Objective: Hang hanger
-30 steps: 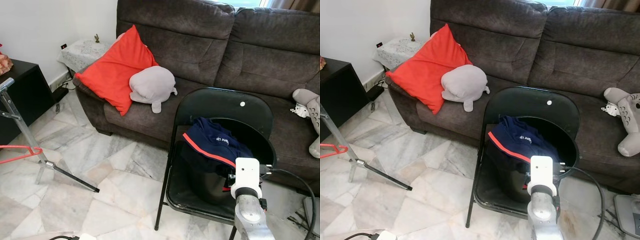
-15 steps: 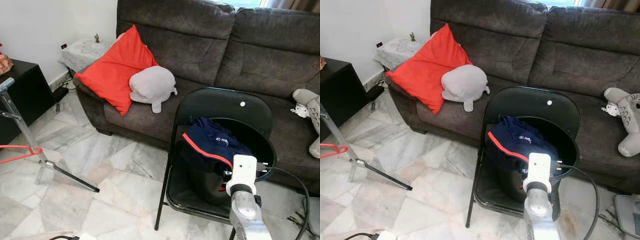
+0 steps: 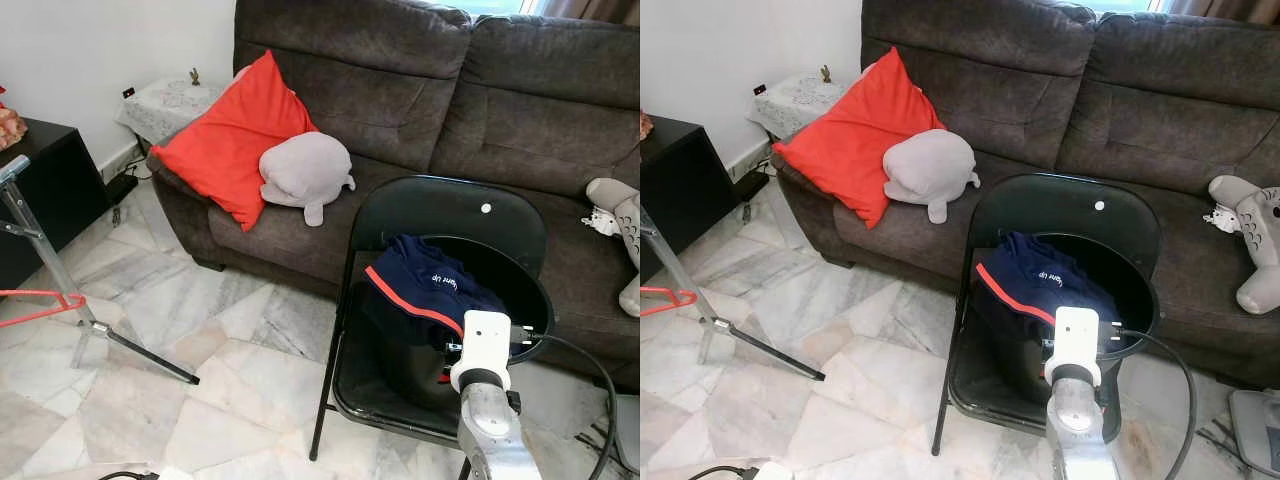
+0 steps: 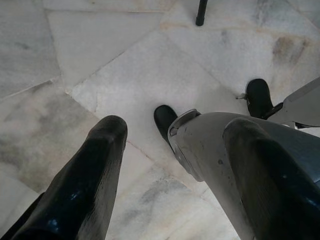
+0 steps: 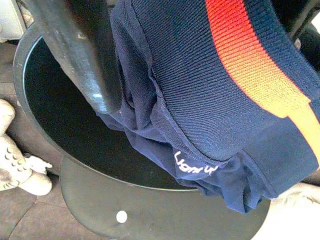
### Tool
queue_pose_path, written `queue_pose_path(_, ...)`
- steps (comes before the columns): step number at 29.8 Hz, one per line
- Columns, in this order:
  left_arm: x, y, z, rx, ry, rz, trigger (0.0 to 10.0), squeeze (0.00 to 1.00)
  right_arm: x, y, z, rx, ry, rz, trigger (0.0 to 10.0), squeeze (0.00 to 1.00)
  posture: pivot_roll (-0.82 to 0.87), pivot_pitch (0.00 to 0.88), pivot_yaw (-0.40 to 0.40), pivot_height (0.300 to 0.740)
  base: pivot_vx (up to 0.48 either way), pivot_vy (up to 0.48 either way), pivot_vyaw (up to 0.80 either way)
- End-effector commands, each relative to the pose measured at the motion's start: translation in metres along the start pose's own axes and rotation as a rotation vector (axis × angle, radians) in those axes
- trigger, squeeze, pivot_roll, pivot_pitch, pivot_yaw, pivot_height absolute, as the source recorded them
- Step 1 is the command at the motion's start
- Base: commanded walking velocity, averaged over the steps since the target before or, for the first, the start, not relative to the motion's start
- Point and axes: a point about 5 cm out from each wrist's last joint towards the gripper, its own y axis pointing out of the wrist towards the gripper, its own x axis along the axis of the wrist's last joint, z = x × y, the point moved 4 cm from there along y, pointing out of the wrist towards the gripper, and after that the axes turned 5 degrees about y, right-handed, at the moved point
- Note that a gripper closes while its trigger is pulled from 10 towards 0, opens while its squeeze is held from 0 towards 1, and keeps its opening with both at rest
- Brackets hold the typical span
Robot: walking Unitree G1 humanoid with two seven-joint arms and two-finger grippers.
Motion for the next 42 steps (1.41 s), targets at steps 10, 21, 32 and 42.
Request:
queue_pose_path(10,-0.009,-0.003,0.000,-0.014,0.018,0.032,10.0,0.00,-0.002,0.000,0.000,-0.007,-0.017,0.005,5.6,0.00,0.00,0.090,-0.023,0.740,0.000,0.000,0.00)
queue_pose_path(21,-0.008,-0.003,0.000,-0.016,0.020,0.031,10.0,0.00,0.012,-0.008,-0.007,-0.086,-0.221,-0.067,10.0,0.00,0.00,0.097,-0.026,0.740,0.000,0.000,0.00)
queue_pose_path(32,-0.007,-0.002,-0.001,-0.017,0.017,0.028,10.0,0.00,0.009,-0.014,0.002,-0.090,-0.273,-0.046,0.0,0.00,0.00,0.101,-0.031,0.740,0.000,0.000,0.00)
queue_pose_path(42,-0.007,-0.002,-0.001,-0.018,0.018,0.028,10.0,0.00,0.009,-0.017,0.003,-0.092,-0.298,-0.041,0.0,0.00,0.00,0.102,-0.031,0.740,0.000,0.000,0.00)
